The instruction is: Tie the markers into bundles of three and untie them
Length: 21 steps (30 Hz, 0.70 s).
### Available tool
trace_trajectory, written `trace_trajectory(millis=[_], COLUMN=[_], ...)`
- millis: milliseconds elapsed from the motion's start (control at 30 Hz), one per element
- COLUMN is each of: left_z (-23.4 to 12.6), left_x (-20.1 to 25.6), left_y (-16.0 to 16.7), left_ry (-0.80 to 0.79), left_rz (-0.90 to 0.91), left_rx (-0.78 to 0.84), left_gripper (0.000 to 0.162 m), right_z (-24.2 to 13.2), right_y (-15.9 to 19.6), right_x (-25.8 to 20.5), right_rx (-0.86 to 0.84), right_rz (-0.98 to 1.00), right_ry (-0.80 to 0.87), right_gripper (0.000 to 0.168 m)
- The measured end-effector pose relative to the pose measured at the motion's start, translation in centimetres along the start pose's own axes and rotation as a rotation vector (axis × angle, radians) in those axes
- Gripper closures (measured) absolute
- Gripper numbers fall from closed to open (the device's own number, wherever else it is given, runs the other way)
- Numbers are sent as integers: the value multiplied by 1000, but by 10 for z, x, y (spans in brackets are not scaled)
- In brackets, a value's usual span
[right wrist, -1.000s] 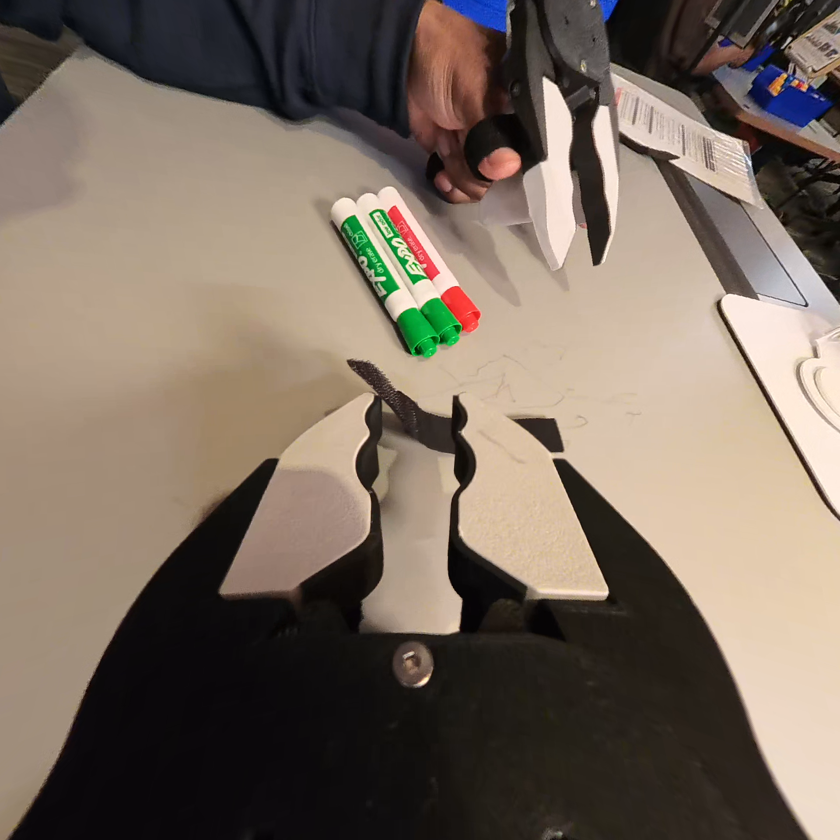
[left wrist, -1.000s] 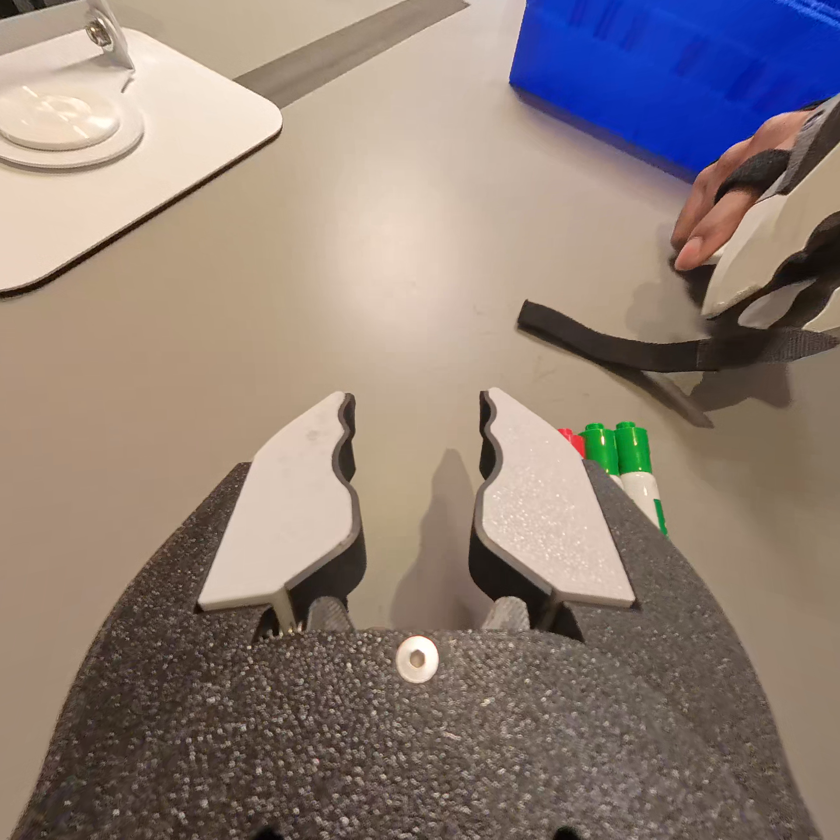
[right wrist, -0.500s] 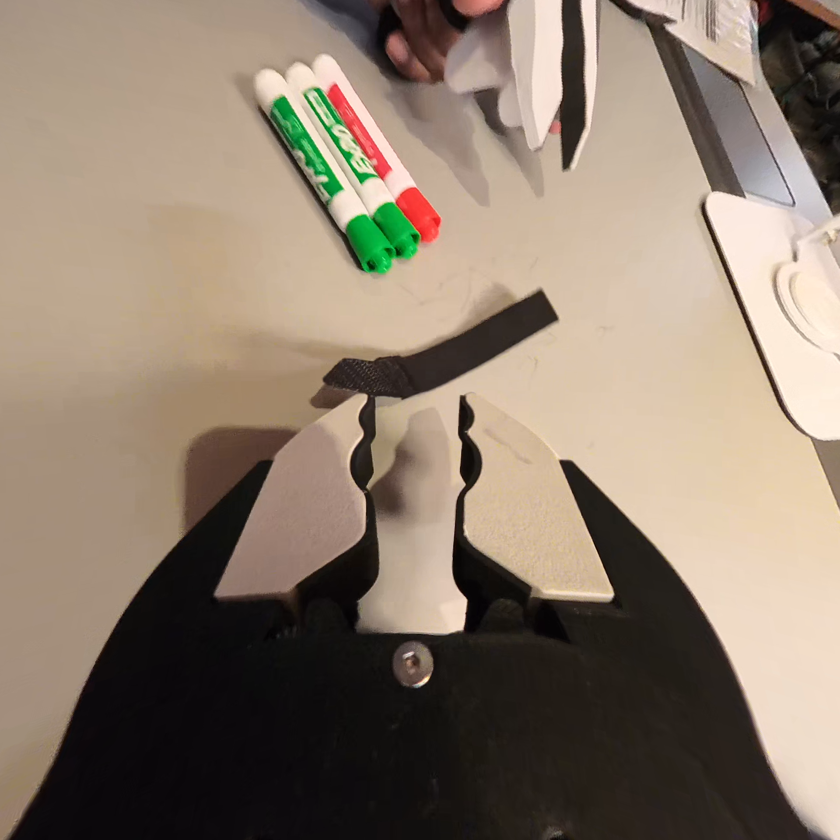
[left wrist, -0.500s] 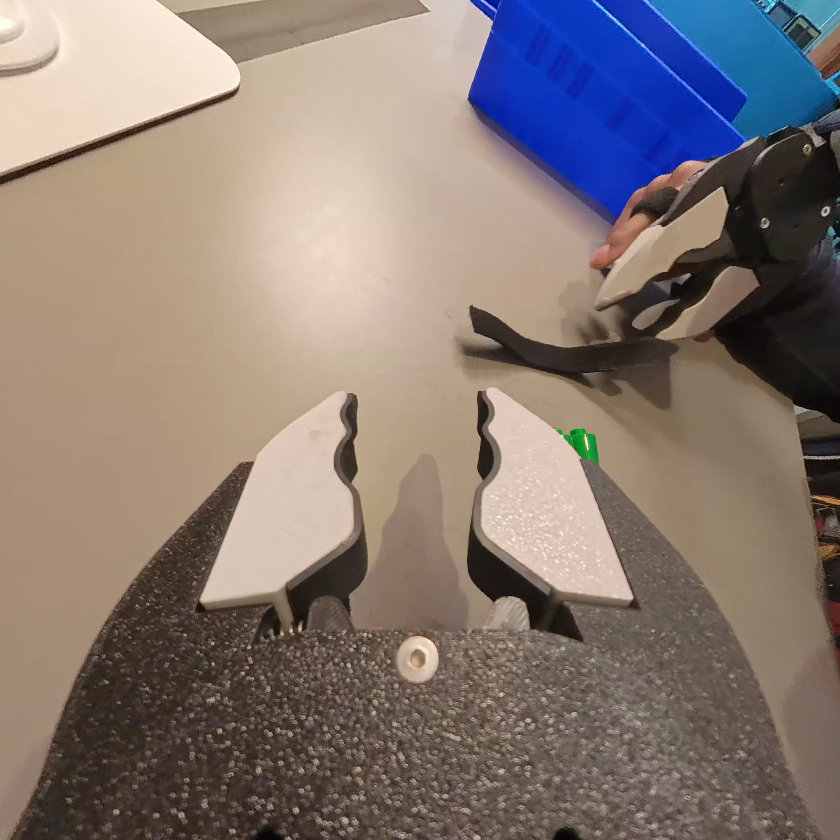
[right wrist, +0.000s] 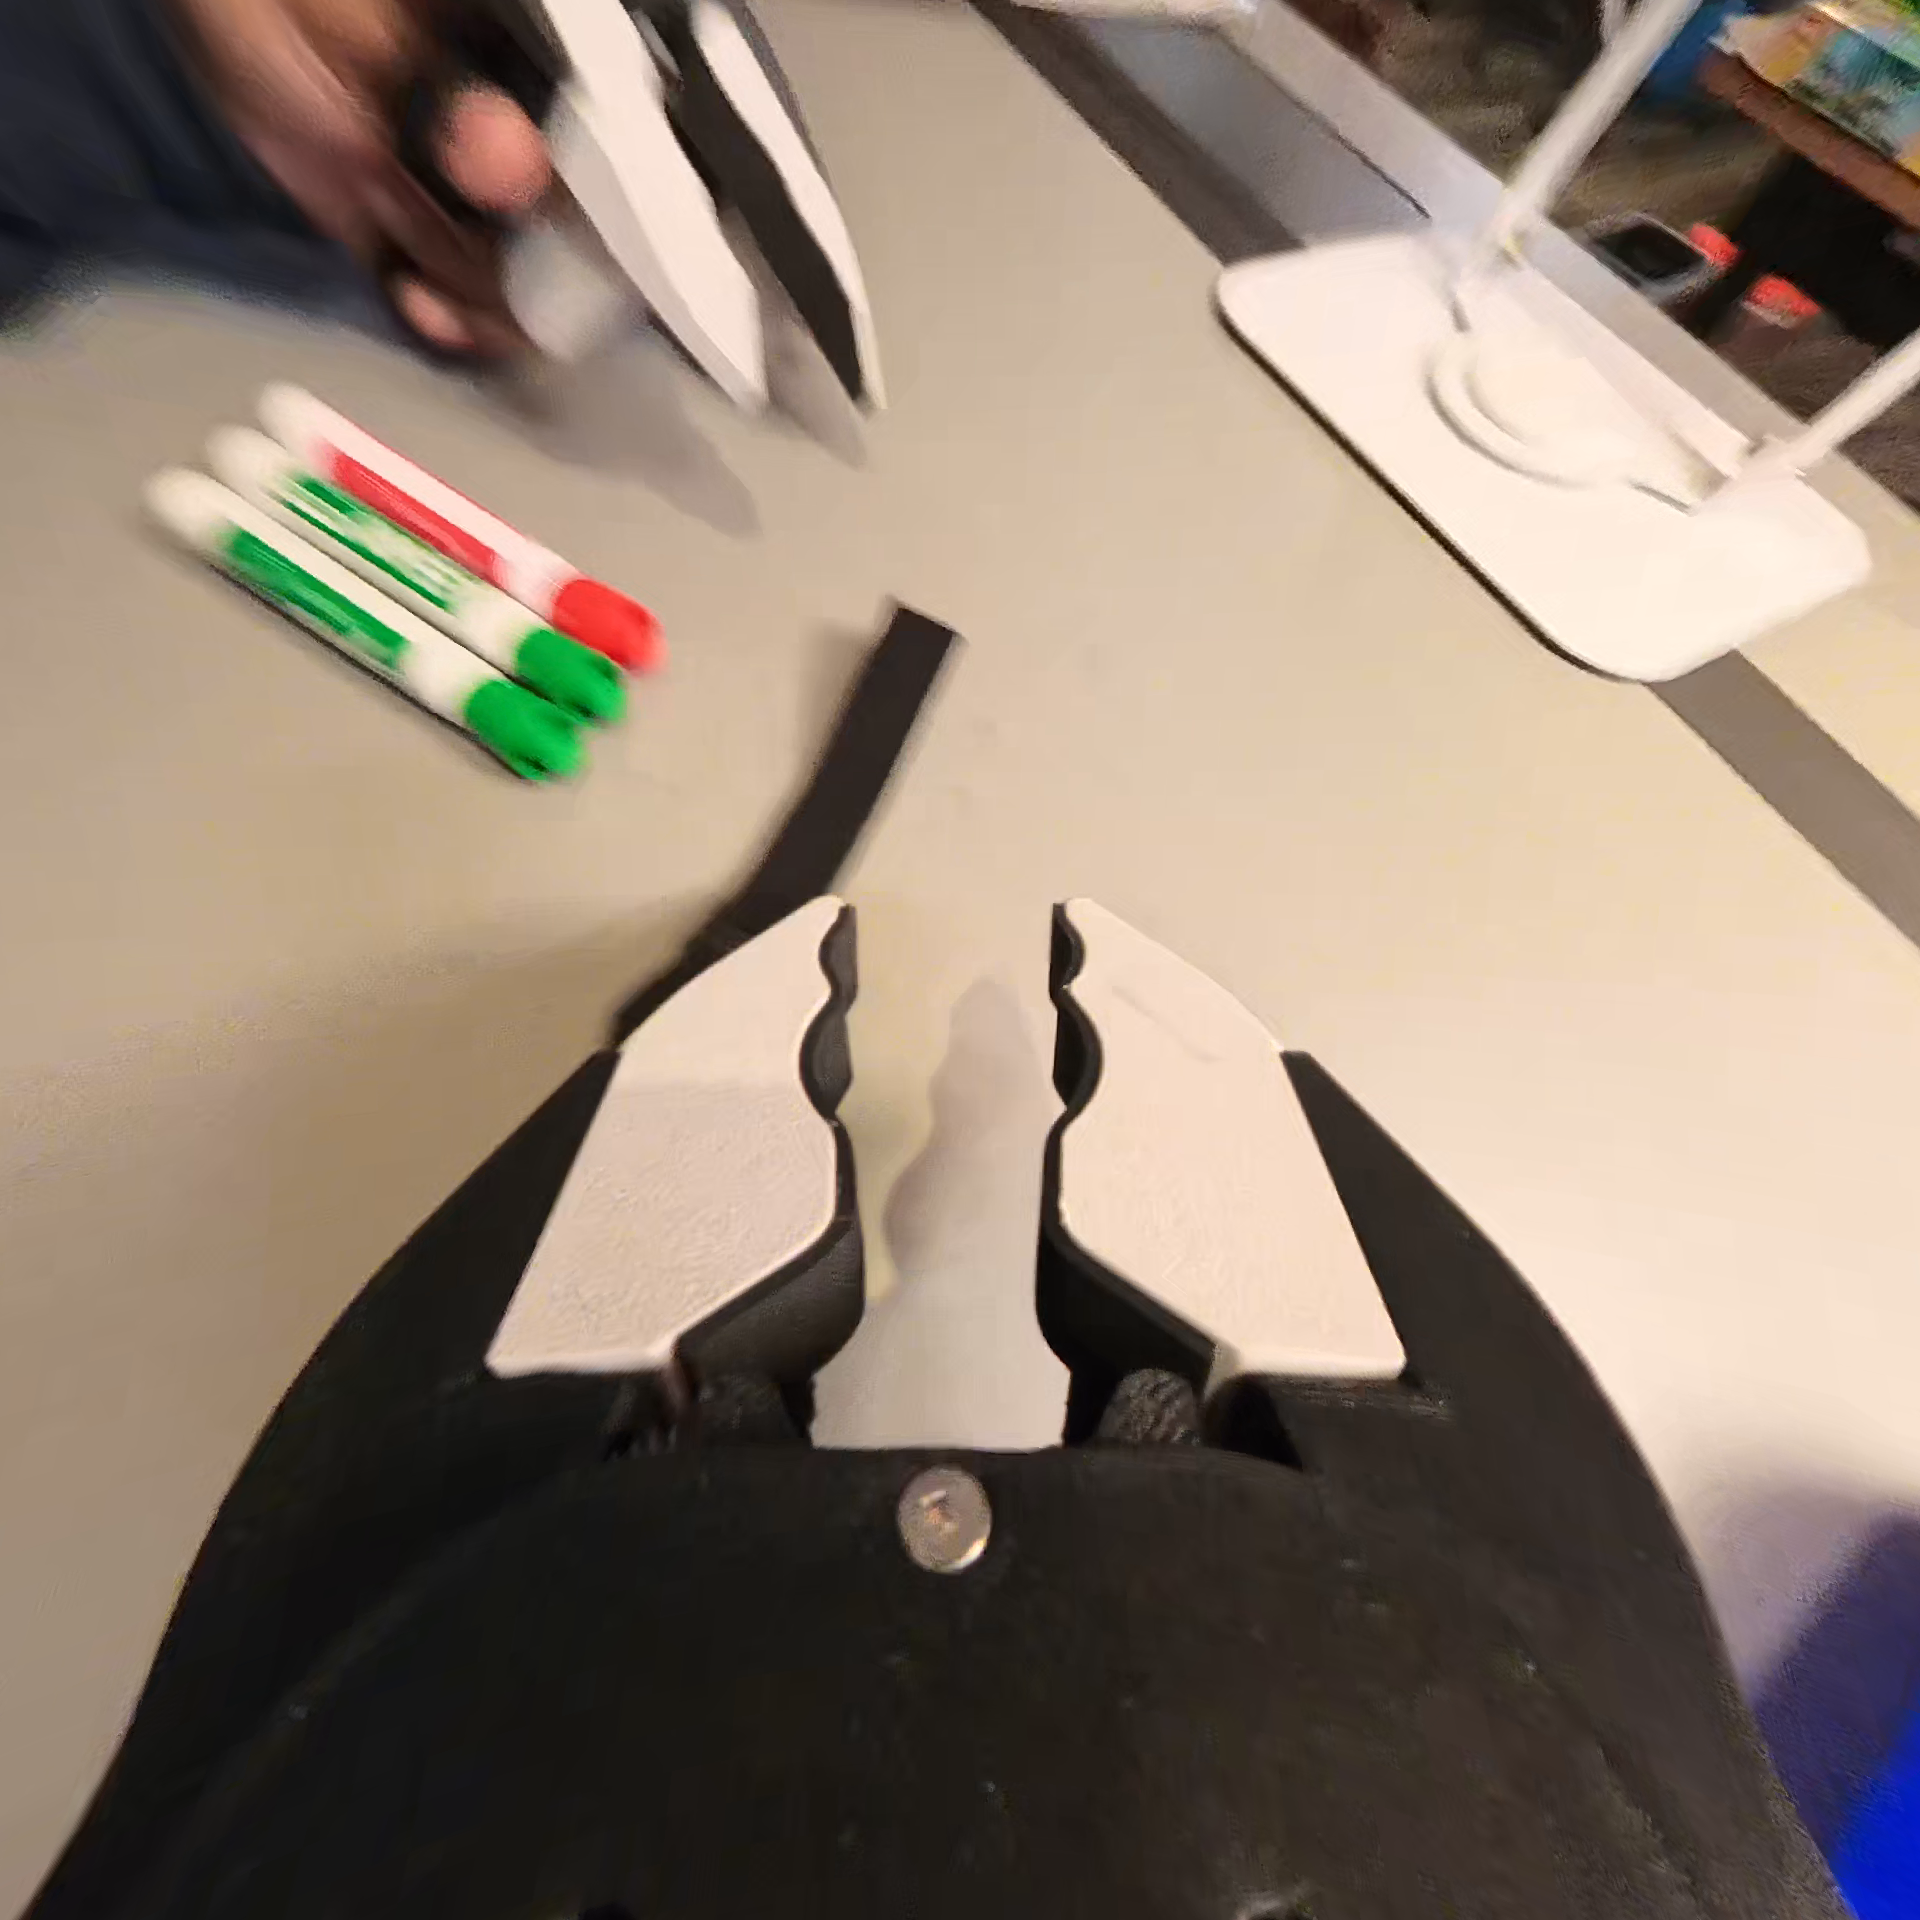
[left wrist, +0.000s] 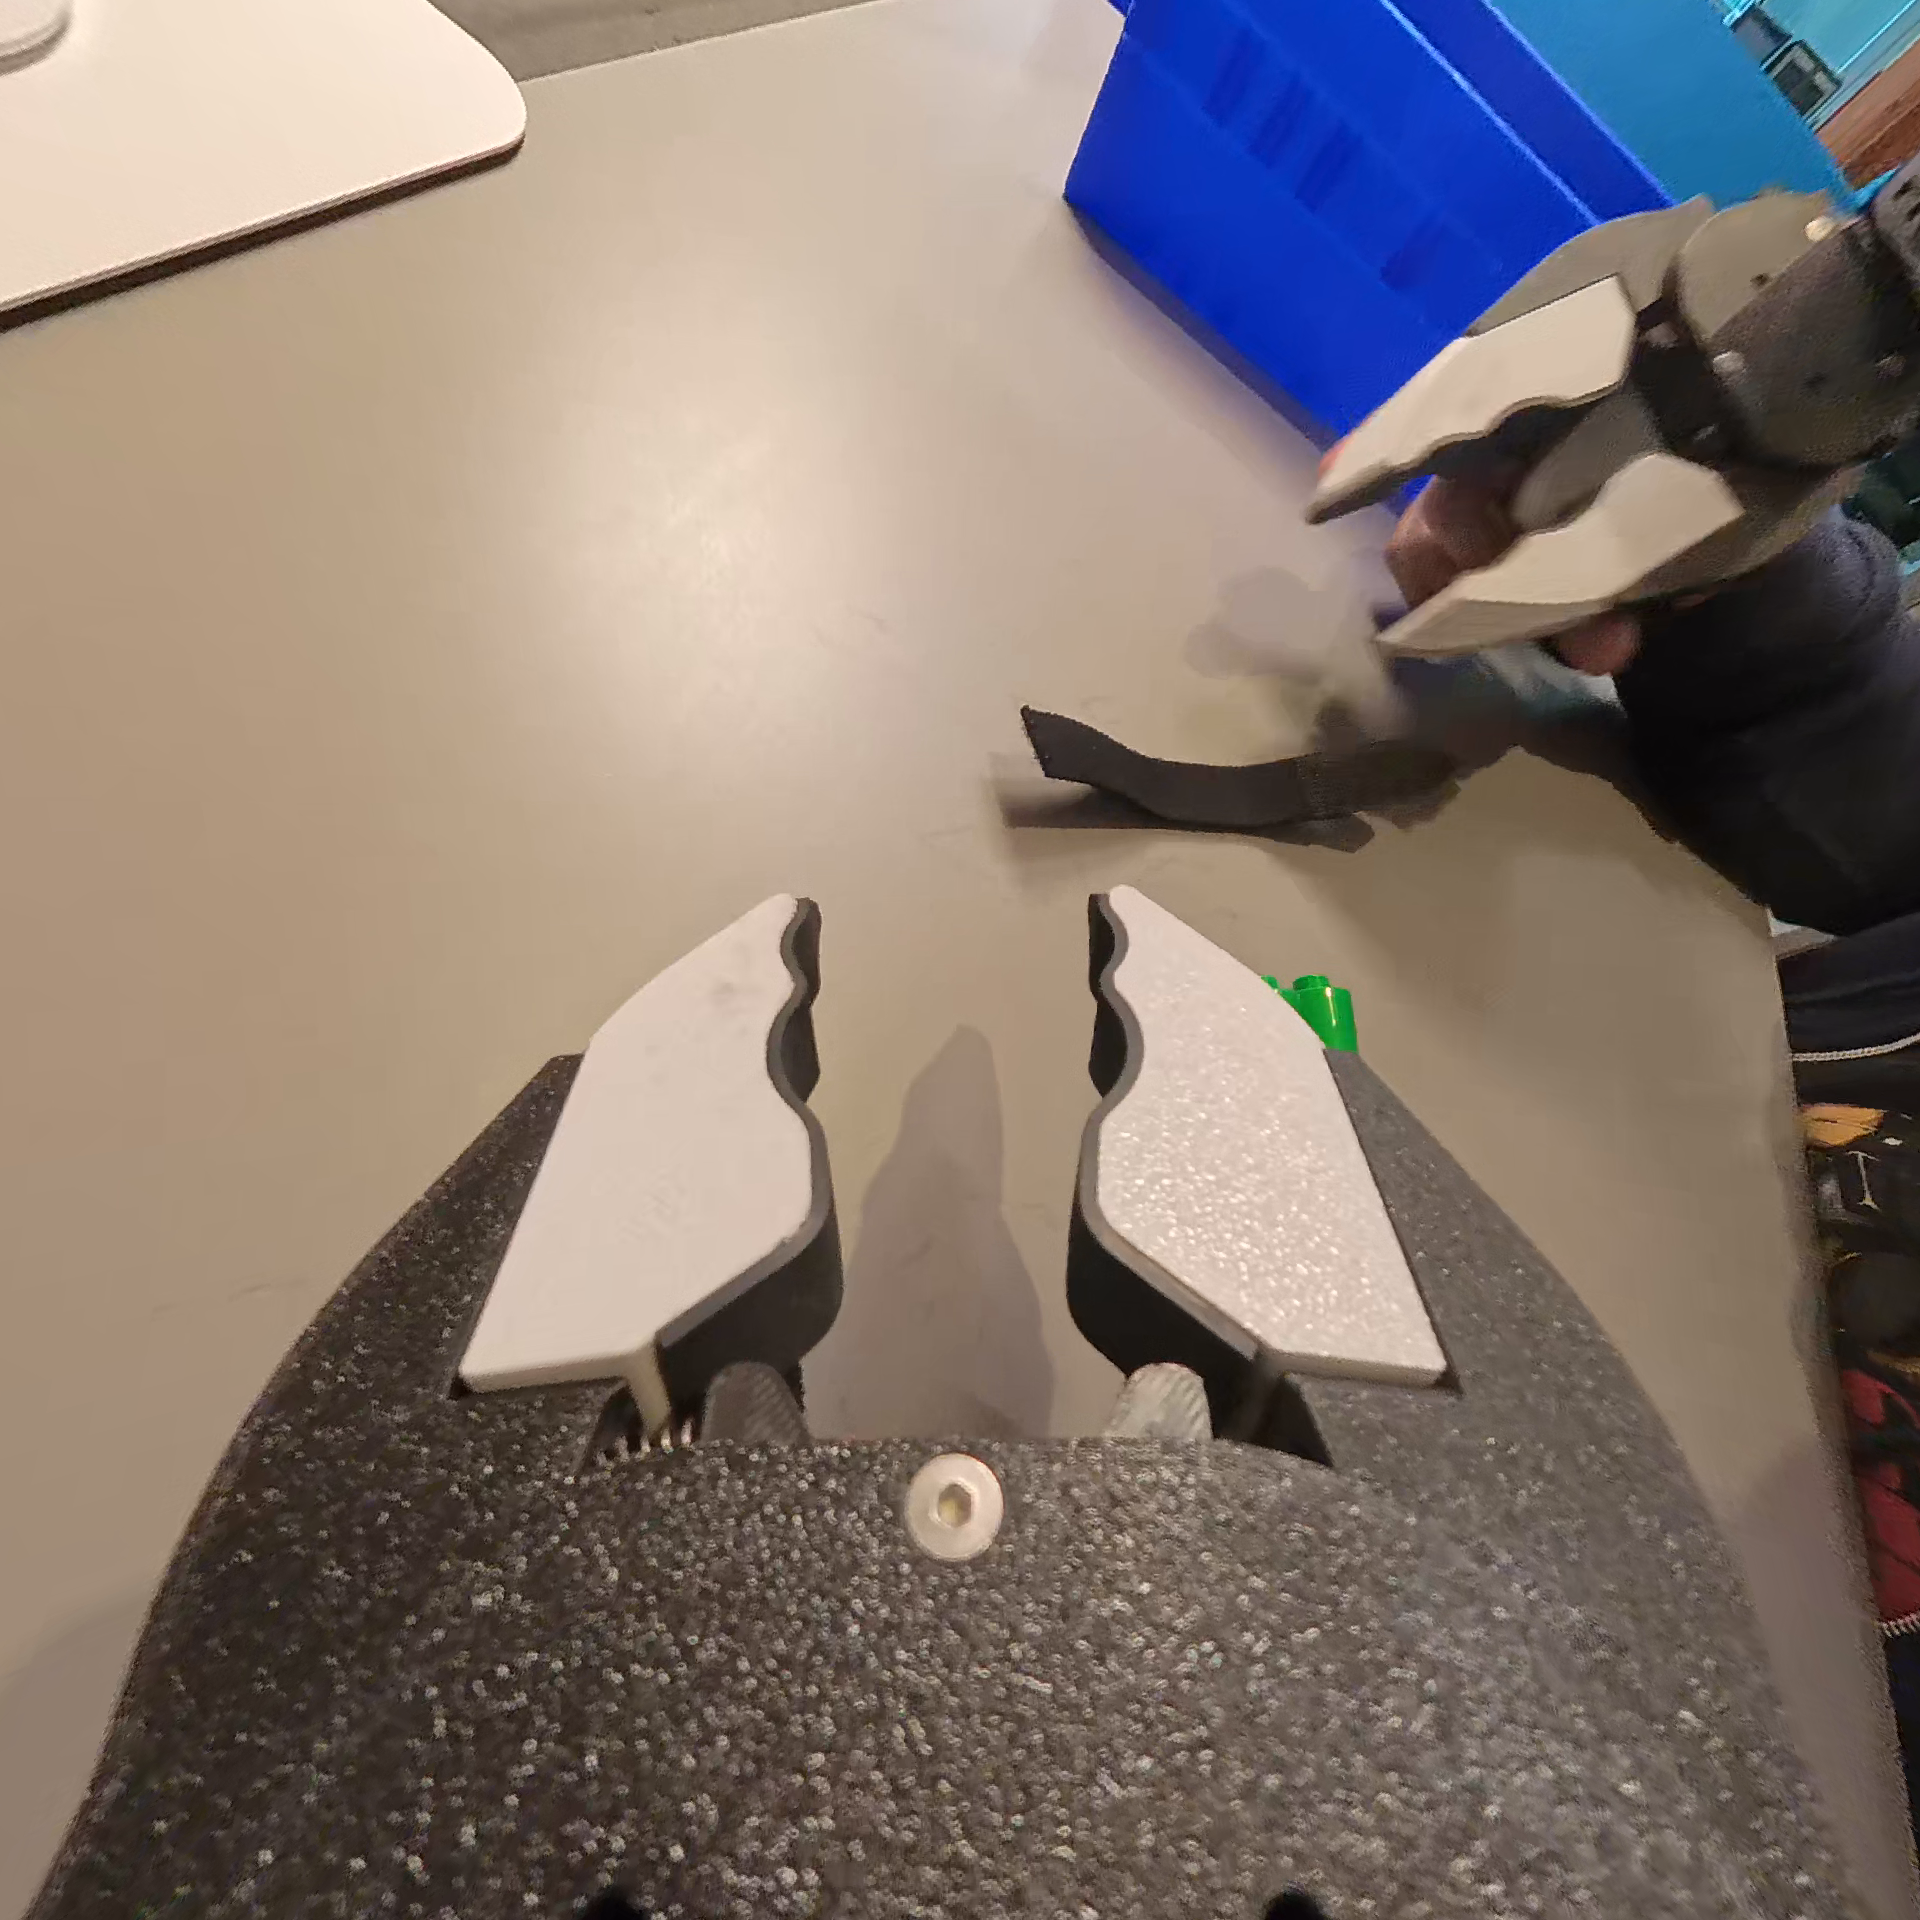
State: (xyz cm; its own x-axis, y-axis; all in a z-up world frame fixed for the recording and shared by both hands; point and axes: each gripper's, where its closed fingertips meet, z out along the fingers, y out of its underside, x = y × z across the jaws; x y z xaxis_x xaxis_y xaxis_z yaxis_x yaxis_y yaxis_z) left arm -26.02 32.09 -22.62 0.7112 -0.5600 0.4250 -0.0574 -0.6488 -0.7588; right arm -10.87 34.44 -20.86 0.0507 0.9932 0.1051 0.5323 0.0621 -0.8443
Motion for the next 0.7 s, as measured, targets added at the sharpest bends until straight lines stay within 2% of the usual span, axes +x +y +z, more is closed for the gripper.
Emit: trace_trajectory(millis=[100, 233, 467, 600, 700], left_z=[1, 1, 0, -1, -2], left_x=[0, 0, 1, 3, 4], left_y=[2, 2, 3, 4, 4], left_ry=[-20, -30, -34, -33, -28], left_rz=[14, 26, 23, 30, 30], left_rx=[-12, -15, -12, -11, -3], left_gripper=[112, 112, 112, 112, 112], right_z=[2, 20, 24, 23, 22], right_y=[-13, 12, 25, 19, 8], right_x=[-32, -47, -20, -19, -30], right_rx=[20, -157, -229, -194, -140], right_rz=[-3, -180, -210, -196, -265], right_ry=[-122, -51, 119, 128, 116], right_gripper=[122, 111, 117, 117, 119])
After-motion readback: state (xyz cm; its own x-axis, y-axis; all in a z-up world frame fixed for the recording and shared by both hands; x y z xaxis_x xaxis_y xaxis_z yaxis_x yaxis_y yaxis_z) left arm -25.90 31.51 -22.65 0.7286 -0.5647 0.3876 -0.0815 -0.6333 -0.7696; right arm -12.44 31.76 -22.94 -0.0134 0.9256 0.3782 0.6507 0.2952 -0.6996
